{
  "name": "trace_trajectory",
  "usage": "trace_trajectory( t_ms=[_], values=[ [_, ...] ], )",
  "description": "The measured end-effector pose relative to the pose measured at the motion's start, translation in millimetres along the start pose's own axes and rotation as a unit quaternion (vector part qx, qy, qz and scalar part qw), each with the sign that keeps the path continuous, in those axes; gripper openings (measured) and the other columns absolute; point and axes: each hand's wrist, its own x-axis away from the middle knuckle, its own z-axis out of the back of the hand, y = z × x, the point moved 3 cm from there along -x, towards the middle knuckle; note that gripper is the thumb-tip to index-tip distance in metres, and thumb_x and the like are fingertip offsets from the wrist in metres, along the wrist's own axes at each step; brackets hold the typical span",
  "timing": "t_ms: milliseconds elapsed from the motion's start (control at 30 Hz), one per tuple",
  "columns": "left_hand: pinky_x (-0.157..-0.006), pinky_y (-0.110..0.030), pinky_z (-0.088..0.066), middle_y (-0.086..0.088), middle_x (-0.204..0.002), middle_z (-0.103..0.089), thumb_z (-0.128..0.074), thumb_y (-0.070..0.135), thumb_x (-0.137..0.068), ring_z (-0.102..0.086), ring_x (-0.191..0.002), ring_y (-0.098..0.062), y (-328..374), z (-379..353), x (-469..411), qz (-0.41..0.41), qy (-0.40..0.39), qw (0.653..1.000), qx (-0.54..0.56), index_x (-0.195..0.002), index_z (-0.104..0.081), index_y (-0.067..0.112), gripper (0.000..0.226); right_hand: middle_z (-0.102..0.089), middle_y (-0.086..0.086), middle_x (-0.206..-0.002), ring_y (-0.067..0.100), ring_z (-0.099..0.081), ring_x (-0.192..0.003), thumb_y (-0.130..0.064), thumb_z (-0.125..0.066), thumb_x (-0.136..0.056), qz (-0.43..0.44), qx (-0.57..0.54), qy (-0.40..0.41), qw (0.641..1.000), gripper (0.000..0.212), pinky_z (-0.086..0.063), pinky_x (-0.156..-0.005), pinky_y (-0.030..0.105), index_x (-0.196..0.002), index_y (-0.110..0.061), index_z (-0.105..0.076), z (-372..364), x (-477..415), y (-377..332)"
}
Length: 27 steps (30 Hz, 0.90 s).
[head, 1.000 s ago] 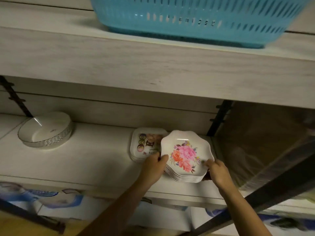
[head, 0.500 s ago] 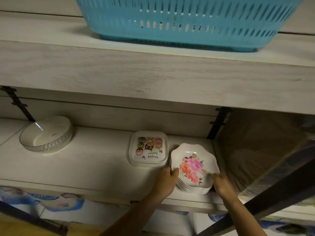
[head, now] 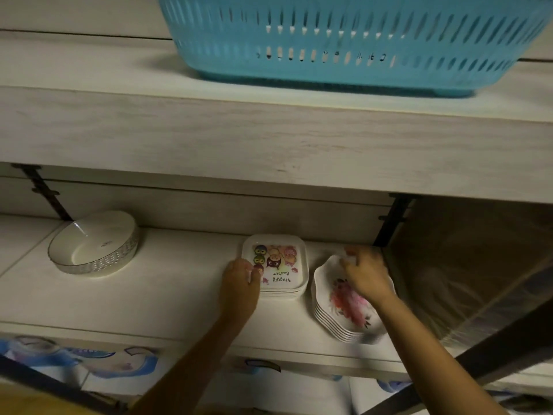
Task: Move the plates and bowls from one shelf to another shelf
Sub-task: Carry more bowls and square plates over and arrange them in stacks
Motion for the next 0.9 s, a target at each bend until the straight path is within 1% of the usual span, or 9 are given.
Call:
trace_trajectory(
  t_ms=[67, 167, 300, 433, 533, 600, 667, 733, 900],
  values=[
    [-0.076, -0.032, -0.049, -0.022, -0.108, -0.058, -0.054, 0.013, -0.088, -0.055, -0.099, -0.033, -11, 2, -18, 0.032, -0.019, 0.999, -0.027, -0.103, -0.055, -0.003, 0.022, -0.055, 0.014, -0.131, 0.031, -0.047, -0.123, -0.026, -0.047, -0.092, 0.039, 0.015, -0.028, 0.999, 0.035, -0.039, -0.101, 0.036, -0.123, -0.012, -0.057, -8, -11, -15],
    [-0.095, -0.042, -0.042, -0.024, -0.123, -0.051, -0.046, 0.02, -0.092, -0.049, -0.113, -0.037, -21, 0, -37, 0.092, -0.082, 0.99, -0.07, -0.116, -0.049, -0.005, 0.034, -0.064, 0.014, -0.117, 0.032, -0.056, -0.109, -0.027, -0.044, -0.092, 0.079, 0.057, -0.077, 0.992, 0.03, -0.046, -0.093, 0.037, -0.108, -0.011, -0.063, -26, -26, -34],
    [-0.091, -0.036, -0.047, -0.023, -0.121, -0.057, -0.039, 0.017, -0.096, -0.056, -0.11, -0.033, -25, -11, -45, 0.101, -0.132, 0.983, -0.074, -0.117, -0.051, -0.004, 0.032, -0.062, 0.012, -0.121, 0.031, -0.054, -0.116, -0.032, -0.043, -0.091, 0.095, 0.19, -0.106, 0.971, 0.035, -0.038, -0.1, 0.036, -0.116, -0.011, -0.058, -50, -42, -48],
    [-0.087, -0.031, -0.048, -0.021, -0.117, -0.062, -0.038, 0.014, -0.096, -0.06, -0.107, -0.031, -27, -18, -46, 0.116, -0.123, 0.984, -0.058, -0.114, -0.055, -0.003, 0.03, -0.063, 0.007, -0.118, 0.025, -0.05, -0.121, -0.035, -0.045, -0.092, 0.094, 0.266, -0.155, 0.947, 0.034, -0.007, -0.116, 0.047, -0.113, -0.013, -0.059, -68, -49, -58],
    [-0.092, -0.035, -0.05, -0.021, -0.116, -0.063, -0.04, 0.013, -0.095, -0.061, -0.106, -0.031, -31, -18, -45, 0.115, -0.11, 0.986, -0.054, -0.114, -0.057, -0.003, 0.03, -0.065, 0.005, -0.104, 0.024, -0.053, -0.116, -0.029, -0.046, -0.09, 0.099, 0.272, -0.148, 0.946, 0.022, -0.002, -0.116, 0.051, -0.099, -0.016, -0.061, -77, -53, -63],
    [-0.091, -0.035, -0.049, -0.021, -0.115, -0.063, -0.04, 0.014, -0.096, -0.061, -0.105, -0.031, -35, -13, -45, 0.117, -0.1, 0.987, -0.053, -0.113, -0.058, -0.002, 0.03, -0.065, 0.005, -0.102, 0.024, -0.055, -0.113, -0.027, -0.048, -0.089, 0.105, 0.281, -0.147, 0.942, 0.019, -0.002, -0.116, 0.051, -0.099, -0.016, -0.061, -83, -51, -67],
    [-0.089, -0.034, -0.049, -0.02, -0.113, -0.064, -0.039, 0.015, -0.096, -0.062, -0.103, -0.03, -43, -4, -45, 0.117, -0.092, 0.987, -0.057, -0.111, -0.059, -0.001, 0.03, -0.066, 0.006, -0.108, 0.024, -0.056, -0.113, -0.025, -0.048, -0.089, 0.125, 0.288, -0.139, 0.939, 0.024, -0.005, -0.117, 0.048, -0.107, -0.014, -0.061, -91, -46, -74],
    [-0.087, -0.032, -0.049, -0.021, -0.112, -0.065, -0.037, 0.015, -0.096, -0.062, -0.102, -0.029, -54, 7, -46, 0.113, -0.094, 0.987, -0.063, -0.11, -0.06, -0.002, 0.031, -0.064, 0.008, -0.115, 0.024, -0.055, -0.114, -0.023, -0.048, -0.089, 0.144, 0.28, -0.134, 0.94, 0.029, -0.016, -0.116, 0.042, -0.113, -0.011, -0.059, -99, -39, -85],
    [-0.085, -0.032, -0.049, -0.022, -0.112, -0.065, -0.037, 0.015, -0.096, -0.062, -0.102, -0.031, -84, 45, -56, 0.109, -0.105, 0.986, -0.065, -0.111, -0.059, -0.003, 0.032, -0.062, 0.015, -0.118, 0.031, -0.057, -0.11, -0.022, -0.052, -0.088, 0.119, 0.203, -0.12, 0.965, 0.032, -0.044, -0.094, 0.032, -0.114, -0.004, -0.056, -123, -19, -116]
  ],
)
